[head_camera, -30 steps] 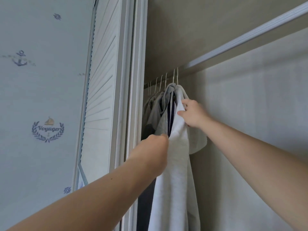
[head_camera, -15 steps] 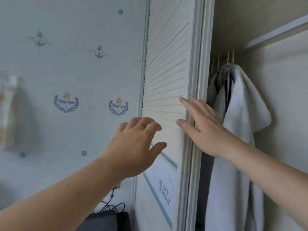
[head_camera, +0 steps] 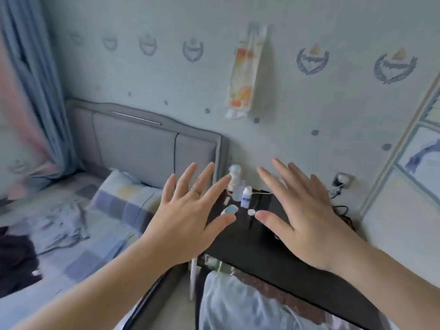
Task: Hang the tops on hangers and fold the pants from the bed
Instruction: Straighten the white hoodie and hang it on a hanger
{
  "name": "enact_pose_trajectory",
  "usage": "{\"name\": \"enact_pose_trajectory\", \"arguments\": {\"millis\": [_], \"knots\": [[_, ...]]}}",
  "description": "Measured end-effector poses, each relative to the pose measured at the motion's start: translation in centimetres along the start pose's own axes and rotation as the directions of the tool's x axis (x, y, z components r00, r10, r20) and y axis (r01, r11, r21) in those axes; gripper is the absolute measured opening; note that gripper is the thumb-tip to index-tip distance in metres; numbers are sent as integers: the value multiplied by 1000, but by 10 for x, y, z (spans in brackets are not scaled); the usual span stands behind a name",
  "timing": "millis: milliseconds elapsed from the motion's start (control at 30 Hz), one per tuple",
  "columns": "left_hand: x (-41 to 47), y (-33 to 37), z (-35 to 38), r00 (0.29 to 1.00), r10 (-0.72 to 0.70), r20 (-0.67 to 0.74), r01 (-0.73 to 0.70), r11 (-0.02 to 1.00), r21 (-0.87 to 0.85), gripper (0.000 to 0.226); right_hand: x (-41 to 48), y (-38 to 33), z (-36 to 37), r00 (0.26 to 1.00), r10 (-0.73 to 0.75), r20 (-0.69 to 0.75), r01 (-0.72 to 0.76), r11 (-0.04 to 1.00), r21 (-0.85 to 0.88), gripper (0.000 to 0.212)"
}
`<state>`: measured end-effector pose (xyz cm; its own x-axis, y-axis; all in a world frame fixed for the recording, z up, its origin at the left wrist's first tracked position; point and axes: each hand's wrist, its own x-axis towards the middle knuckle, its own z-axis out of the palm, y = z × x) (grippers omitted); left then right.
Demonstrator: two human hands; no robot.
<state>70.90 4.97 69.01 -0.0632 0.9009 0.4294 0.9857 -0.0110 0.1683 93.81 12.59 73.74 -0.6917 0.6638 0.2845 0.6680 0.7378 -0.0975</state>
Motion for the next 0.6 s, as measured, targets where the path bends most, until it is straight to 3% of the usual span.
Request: {"name": "enact_pose_trajectory", "arguments": {"millis": [100,200,400,600], "knots": [[-78,-66,-5,981,-192,20,190,980,59,73,20,-73,53,987,-131,92,125,990,68,76],[-154,-116,-7,916,-399,47,392,912,117,78,34,-144,107,948,-267,172,241,958,155,75],[-293,-179,2,646,-757,99,737,652,176,80,48,-265,204,805,-483,345,392,869,302,78],[-379,-223,10,398,-910,114,889,413,198,87,70,-359,281,652,-605,458,499,796,342,74]]}}
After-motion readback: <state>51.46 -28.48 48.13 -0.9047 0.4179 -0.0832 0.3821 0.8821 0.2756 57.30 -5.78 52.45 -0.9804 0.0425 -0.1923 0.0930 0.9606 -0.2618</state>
